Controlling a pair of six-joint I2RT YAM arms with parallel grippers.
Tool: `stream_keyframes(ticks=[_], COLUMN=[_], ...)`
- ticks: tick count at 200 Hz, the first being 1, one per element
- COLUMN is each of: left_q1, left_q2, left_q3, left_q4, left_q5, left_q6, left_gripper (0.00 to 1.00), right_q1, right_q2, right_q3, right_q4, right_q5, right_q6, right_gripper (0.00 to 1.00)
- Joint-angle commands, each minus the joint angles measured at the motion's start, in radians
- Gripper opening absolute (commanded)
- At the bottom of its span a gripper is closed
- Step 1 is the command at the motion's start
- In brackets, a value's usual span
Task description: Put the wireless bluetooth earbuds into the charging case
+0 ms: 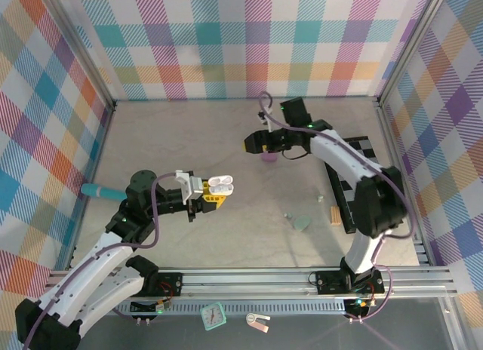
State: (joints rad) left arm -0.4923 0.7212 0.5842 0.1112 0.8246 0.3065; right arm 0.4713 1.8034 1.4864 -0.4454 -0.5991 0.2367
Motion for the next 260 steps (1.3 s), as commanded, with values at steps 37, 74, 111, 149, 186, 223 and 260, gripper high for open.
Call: stream_keyframes(ticks=[37, 74, 111, 149, 186, 223, 260], left_q1=[0.032, 0.035, 0.039, 0.041, 0.041, 0.041, 0.042], left_q2=[-0.098, -0.106, -0.105, -0.106, -0.099, -0.097, -0.095], left_q3=[-0.038, -0.041, -0.04, -0.037, -0.035, -0.034, -0.03], left_q4=[0.045, 0.062, 0.061, 0.05, 0.05, 0.042, 0.03], left_q5=[-0.007, 0.009, 0.024, 0.034, 0.041, 0.043, 0.047], left_q6=[-0.052, -0.06, -0.056, -0.051, -0.051, -0.048, -0.037], left_gripper=[0.07, 0.07, 0.07, 0.07, 0.07, 0.07, 0.07], right_q1=[0.107, 0.183, 0.256, 0.291, 0.308, 0.309, 0.31], right_q2=[0.232, 0.305, 0.344, 0.414, 0.465, 0.498, 0.52], right_q3=[0.134, 0.096, 0.064, 0.104, 0.123, 0.148, 0.177], right_q4=[0.038, 0.188, 0.298, 0.296, 0.306, 0.283, 0.244], right_q5=[-0.058, -0.014, 0.112, 0.111, 0.101, 0.103, 0.101], right_q6=[0.209, 0.38, 0.502, 0.553, 0.572, 0.566, 0.545], right_gripper=[0.62, 0.55, 0.49, 0.44, 0.4, 0.36, 0.36])
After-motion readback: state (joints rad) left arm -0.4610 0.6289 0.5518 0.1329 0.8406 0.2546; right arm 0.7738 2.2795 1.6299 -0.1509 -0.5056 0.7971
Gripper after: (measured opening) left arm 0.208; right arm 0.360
